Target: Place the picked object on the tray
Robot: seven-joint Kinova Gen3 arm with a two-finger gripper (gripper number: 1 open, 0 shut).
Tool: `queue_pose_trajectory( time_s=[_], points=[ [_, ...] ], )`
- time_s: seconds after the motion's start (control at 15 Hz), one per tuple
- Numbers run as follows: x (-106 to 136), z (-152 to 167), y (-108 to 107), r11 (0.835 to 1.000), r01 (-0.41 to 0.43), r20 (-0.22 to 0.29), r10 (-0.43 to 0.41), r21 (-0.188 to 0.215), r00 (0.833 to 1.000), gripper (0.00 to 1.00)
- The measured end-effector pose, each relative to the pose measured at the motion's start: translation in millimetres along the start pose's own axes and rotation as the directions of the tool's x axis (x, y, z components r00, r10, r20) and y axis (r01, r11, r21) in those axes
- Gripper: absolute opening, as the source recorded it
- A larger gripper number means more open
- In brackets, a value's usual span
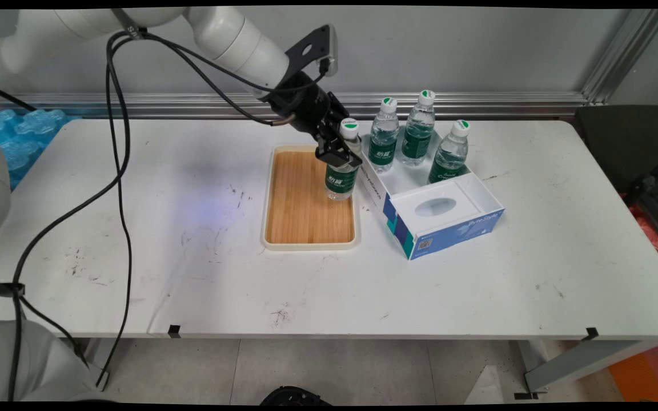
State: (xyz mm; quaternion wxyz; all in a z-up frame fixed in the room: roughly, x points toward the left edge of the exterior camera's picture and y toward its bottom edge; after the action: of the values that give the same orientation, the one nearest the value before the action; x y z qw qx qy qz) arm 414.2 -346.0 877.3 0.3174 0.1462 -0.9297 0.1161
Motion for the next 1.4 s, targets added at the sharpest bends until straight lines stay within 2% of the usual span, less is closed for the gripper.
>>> queue_pose_trajectory(
  time_s=[1.27, 1.33, 1.4],
  points=[
    [-18.7, 34.0, 2.8, 0.999, 0.049, -0.008, -0.050, -0.011, 0.999, 0.00],
    [-19.5, 35.1, 3.0, 0.998, 0.055, -0.008, -0.055, -0.012, 0.998, 1.00],
    [-20.4, 36.0, 3.2, 0.998, 0.060, -0.007, -0.060, -0.014, 0.998, 1.00]
  ],
)
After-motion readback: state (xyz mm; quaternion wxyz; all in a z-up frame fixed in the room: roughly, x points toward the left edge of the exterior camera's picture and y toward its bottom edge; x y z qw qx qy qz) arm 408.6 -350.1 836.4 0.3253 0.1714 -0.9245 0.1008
